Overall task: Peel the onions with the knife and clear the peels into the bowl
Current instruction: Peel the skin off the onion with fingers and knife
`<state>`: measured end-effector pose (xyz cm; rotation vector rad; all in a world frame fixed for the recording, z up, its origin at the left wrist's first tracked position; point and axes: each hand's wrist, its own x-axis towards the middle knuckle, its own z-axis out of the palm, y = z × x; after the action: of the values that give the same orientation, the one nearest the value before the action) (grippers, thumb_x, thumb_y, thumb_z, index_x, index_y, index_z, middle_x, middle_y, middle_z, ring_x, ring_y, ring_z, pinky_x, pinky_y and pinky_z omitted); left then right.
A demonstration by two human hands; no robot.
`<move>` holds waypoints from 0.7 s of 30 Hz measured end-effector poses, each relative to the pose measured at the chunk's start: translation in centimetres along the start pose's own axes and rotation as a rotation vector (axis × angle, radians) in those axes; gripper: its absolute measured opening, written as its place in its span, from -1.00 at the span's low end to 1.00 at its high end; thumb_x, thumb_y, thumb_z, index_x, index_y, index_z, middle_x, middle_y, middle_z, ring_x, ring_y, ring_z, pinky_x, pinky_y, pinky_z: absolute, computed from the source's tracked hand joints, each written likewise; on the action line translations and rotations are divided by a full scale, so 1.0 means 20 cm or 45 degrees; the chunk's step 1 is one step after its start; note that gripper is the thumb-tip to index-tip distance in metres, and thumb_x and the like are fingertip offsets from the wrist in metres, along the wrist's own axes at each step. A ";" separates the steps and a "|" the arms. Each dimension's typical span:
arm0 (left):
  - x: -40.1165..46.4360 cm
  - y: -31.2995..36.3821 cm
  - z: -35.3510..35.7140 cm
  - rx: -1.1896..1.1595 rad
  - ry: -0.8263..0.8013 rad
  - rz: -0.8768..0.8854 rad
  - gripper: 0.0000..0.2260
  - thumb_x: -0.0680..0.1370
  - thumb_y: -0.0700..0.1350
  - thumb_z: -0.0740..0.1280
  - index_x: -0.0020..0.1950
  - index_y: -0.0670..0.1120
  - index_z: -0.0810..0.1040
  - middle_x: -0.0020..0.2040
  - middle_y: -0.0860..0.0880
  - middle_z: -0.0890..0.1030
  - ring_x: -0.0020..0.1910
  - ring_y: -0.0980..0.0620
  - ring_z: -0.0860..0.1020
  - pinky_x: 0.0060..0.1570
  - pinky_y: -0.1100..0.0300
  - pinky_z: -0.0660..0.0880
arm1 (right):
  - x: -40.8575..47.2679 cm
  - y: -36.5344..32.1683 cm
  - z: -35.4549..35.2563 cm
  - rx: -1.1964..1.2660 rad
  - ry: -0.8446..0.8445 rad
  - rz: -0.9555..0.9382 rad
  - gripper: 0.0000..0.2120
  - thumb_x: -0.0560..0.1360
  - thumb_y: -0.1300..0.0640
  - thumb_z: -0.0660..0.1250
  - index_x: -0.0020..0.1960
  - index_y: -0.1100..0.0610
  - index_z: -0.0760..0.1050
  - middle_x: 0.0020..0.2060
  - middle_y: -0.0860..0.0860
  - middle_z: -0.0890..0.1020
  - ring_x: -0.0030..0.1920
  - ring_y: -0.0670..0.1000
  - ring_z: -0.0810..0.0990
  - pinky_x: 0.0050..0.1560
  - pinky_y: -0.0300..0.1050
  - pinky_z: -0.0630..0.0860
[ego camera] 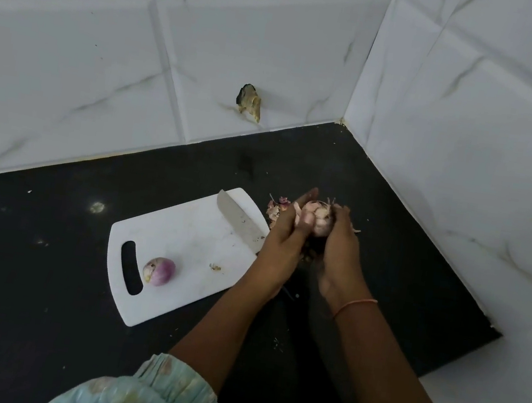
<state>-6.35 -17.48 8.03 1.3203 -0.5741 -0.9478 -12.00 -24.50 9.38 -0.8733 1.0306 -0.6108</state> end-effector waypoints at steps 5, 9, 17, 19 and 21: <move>0.04 -0.03 -0.09 0.093 0.050 0.028 -0.55 0.49 -0.24 0.48 0.36 0.01 0.57 0.22 0.03 0.66 0.18 0.12 0.62 0.24 0.14 0.54 | 0.03 -0.01 -0.07 -0.050 -0.079 0.149 -0.48 0.61 -0.28 0.07 0.19 0.06 0.61 0.05 0.09 0.70 0.11 0.10 0.65 -0.10 -0.06 0.57; 0.08 -0.02 -0.08 0.328 0.141 0.120 -0.67 0.44 -0.23 0.53 0.19 -0.03 0.67 0.03 0.07 0.71 0.03 0.14 0.67 0.10 0.25 0.57 | 0.04 0.00 -0.09 -0.043 -0.159 0.018 -0.62 0.62 -0.18 0.16 -0.07 -0.01 0.66 -0.15 0.03 0.71 -0.02 0.10 0.66 -0.04 -0.01 0.47; 0.17 0.02 -0.04 0.723 0.019 0.129 -0.76 0.62 -0.17 0.32 0.29 -0.15 0.56 0.09 0.03 0.56 0.07 0.11 0.54 0.05 0.35 0.47 | 0.02 -0.05 -0.13 0.042 -0.025 0.143 -0.60 0.65 -0.16 0.12 0.10 0.13 0.56 -0.26 0.09 0.65 -0.45 -0.05 0.51 -0.48 -0.24 0.37; 0.17 0.04 -0.04 0.804 -0.197 0.151 -0.63 0.63 -0.24 0.27 0.44 -0.13 0.42 0.33 -0.06 0.42 0.27 0.07 0.44 0.11 0.52 0.36 | 0.03 -0.04 -0.12 0.046 0.003 0.091 -0.64 0.65 -0.10 0.15 0.24 0.13 0.50 -0.11 0.12 0.66 -0.26 0.02 0.60 -0.26 -0.11 0.49; 0.15 0.05 -0.04 0.719 -0.387 0.149 -0.52 0.61 -0.27 0.27 0.52 -0.08 0.32 0.41 -0.04 0.36 0.26 0.19 0.47 0.20 0.43 0.43 | 0.04 -0.03 -0.12 0.018 0.032 0.011 -0.75 0.65 0.00 0.16 0.18 0.12 0.47 -0.08 0.13 0.63 -0.14 0.10 0.61 -0.10 0.01 0.54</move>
<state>-3.74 -19.60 8.41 1.6243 -1.2057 -0.9293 -13.97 -26.15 8.91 -0.8501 1.0507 -0.6223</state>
